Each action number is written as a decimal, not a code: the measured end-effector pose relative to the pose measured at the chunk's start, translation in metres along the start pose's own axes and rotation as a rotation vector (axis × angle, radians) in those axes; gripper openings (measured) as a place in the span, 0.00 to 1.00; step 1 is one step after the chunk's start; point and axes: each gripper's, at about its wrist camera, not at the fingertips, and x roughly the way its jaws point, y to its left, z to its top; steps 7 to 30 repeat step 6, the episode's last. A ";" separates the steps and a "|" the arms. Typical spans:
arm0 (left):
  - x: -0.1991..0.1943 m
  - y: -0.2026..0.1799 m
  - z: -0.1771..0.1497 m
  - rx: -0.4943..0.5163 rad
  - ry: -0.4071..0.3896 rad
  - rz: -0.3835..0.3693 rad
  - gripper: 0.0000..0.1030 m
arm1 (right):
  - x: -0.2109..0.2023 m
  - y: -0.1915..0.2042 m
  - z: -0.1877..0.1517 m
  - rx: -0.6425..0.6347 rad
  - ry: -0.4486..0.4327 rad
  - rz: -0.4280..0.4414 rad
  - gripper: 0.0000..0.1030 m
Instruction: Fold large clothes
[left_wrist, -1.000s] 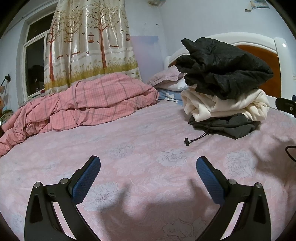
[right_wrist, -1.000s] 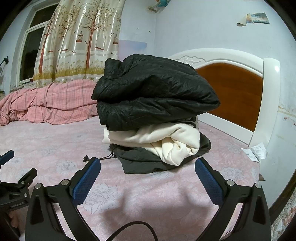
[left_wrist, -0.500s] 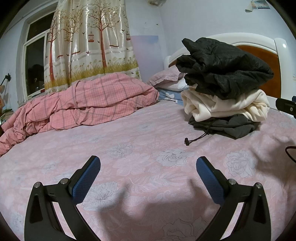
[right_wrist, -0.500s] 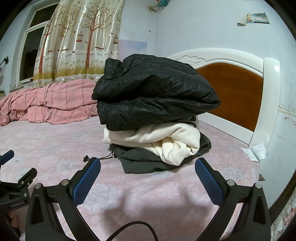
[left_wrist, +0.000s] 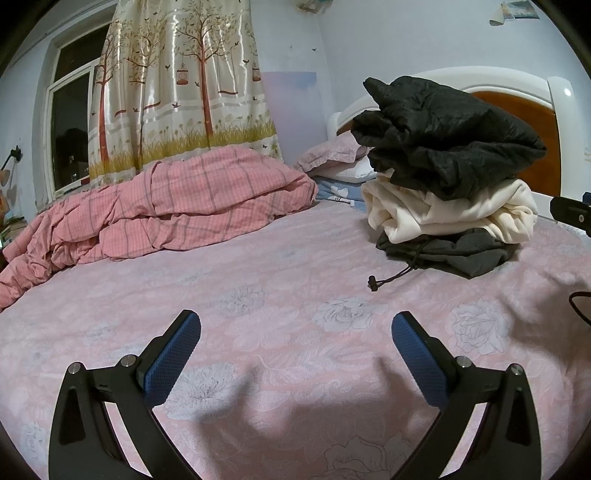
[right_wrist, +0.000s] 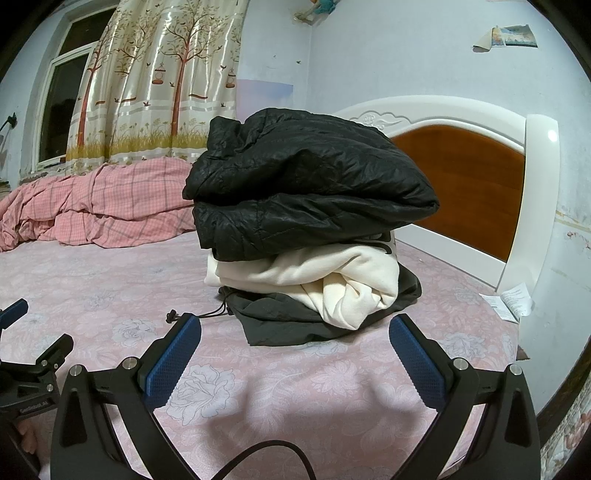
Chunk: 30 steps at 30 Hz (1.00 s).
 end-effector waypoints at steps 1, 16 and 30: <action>0.000 0.000 0.000 0.000 0.000 0.000 1.00 | 0.000 -0.001 0.000 0.000 0.000 0.000 0.99; 0.000 0.000 0.000 0.000 0.000 0.000 1.00 | 0.001 0.000 0.000 -0.001 0.002 0.000 0.99; 0.000 0.000 0.000 0.000 0.000 0.000 1.00 | 0.001 0.000 0.000 -0.001 0.002 0.000 0.99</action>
